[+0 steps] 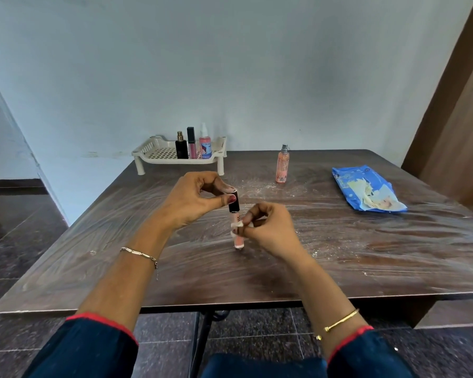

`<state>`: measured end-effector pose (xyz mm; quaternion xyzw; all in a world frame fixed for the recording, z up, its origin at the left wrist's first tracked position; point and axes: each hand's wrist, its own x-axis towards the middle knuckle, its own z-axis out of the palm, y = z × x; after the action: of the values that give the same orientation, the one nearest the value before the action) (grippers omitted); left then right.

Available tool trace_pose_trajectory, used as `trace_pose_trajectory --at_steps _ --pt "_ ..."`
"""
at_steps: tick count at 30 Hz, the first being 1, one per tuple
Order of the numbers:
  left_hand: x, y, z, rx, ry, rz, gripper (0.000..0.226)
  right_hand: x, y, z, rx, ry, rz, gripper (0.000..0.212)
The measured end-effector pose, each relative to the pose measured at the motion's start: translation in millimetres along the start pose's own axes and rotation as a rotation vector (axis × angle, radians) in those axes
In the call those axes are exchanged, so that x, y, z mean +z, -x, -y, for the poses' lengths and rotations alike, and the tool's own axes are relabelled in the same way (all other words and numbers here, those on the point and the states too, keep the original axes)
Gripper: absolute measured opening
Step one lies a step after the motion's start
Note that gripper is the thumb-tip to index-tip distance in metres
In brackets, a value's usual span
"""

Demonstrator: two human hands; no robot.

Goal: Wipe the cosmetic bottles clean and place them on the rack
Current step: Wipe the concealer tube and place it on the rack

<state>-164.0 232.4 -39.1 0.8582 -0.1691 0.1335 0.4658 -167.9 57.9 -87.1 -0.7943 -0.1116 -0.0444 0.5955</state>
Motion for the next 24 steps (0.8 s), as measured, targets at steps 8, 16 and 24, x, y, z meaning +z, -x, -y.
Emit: trace_pose_trajectory --at_steps 8,16,24 --pt "-1.9 -2.4 2.0 0.01 -0.032 -0.008 0.013 8.7 -5.0 19.7 -0.12 -0.096 -0.117 0.025" --pt "1.0 1.0 2.4 -0.022 0.059 -0.032 0.009 9.5 7.9 -17.8 -0.043 0.313 0.042 0.02" --pt "13.3 13.9 7.9 -0.148 0.122 -0.103 0.021 13.2 12.1 -20.8 -0.076 0.293 -0.023 0.014"
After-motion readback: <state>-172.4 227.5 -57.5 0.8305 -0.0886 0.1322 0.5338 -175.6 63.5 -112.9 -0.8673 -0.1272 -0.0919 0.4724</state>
